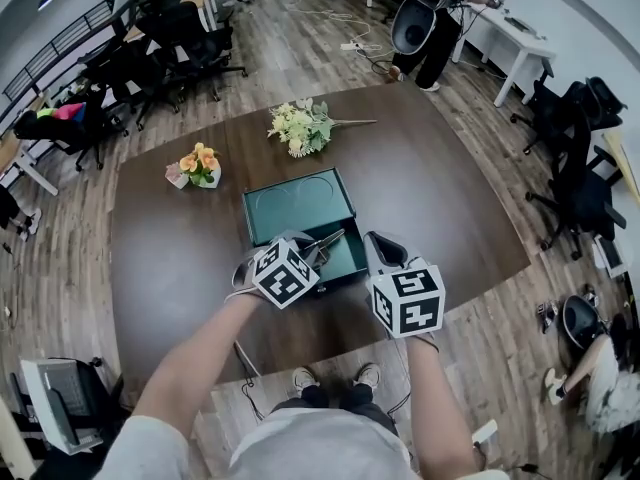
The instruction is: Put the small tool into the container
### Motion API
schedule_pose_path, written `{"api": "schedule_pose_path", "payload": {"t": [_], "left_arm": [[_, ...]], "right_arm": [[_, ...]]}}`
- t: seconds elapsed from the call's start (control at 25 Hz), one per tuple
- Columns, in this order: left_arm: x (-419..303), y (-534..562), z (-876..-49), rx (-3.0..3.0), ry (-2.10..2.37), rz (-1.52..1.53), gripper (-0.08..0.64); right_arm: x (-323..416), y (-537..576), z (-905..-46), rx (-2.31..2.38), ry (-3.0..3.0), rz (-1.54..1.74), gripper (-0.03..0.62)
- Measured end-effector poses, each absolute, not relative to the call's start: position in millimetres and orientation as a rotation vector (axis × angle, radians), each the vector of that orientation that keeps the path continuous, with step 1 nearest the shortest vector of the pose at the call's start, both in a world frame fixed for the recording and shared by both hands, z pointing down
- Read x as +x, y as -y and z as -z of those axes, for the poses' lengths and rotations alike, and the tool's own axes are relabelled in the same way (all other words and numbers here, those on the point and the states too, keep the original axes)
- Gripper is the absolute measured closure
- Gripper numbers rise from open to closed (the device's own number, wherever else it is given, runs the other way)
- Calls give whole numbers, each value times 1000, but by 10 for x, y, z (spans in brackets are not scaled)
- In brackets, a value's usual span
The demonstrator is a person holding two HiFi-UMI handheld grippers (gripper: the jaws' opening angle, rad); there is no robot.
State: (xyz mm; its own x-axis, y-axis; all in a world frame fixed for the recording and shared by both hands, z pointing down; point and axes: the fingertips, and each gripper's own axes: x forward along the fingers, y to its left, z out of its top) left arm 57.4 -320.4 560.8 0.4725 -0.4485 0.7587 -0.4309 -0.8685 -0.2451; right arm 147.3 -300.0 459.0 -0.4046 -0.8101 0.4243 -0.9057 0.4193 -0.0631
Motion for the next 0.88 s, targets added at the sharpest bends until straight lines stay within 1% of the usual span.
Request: {"api": "schedule_pose_path", "payload": {"t": [0.88], "left_arm": [[596, 3300, -5779, -2652, -808, 1441, 551]], "right_arm": [[1492, 2983, -4696, 1468, 2320, -422, 588]]}}
